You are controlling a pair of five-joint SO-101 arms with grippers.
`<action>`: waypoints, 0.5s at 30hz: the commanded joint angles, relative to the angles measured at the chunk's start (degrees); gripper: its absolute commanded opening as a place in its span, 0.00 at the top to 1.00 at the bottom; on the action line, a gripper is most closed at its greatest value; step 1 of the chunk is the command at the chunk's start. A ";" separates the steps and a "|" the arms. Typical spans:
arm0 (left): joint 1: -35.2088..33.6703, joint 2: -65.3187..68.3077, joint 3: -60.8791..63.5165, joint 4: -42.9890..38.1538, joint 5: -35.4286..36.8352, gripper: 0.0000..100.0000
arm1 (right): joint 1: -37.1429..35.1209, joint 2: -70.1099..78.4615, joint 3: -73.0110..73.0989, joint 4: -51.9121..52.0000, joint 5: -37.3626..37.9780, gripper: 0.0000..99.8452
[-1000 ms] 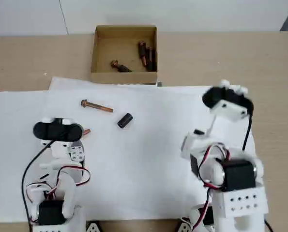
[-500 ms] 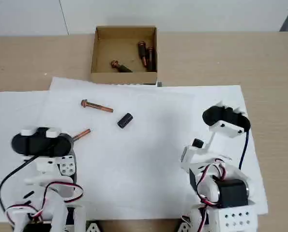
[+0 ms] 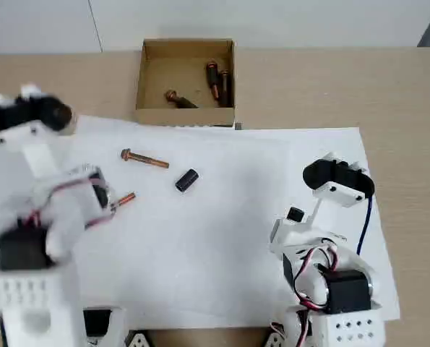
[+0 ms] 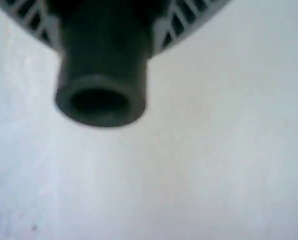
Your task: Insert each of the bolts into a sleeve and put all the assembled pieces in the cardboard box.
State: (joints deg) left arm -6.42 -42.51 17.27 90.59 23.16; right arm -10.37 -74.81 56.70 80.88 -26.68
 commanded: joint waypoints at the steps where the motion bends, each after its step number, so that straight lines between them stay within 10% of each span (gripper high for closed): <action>1: 0.26 11.25 -7.78 4.31 8.00 0.99 | 0.57 -0.66 -0.26 -0.92 0.18 1.00; 15: 2.37 33.32 -13.58 -4.22 25.76 0.99 | 0.57 -0.66 0.09 -0.75 0.35 1.00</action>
State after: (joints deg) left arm -5.01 -10.59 6.02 90.51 47.60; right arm -10.29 -74.99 57.05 80.88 -26.68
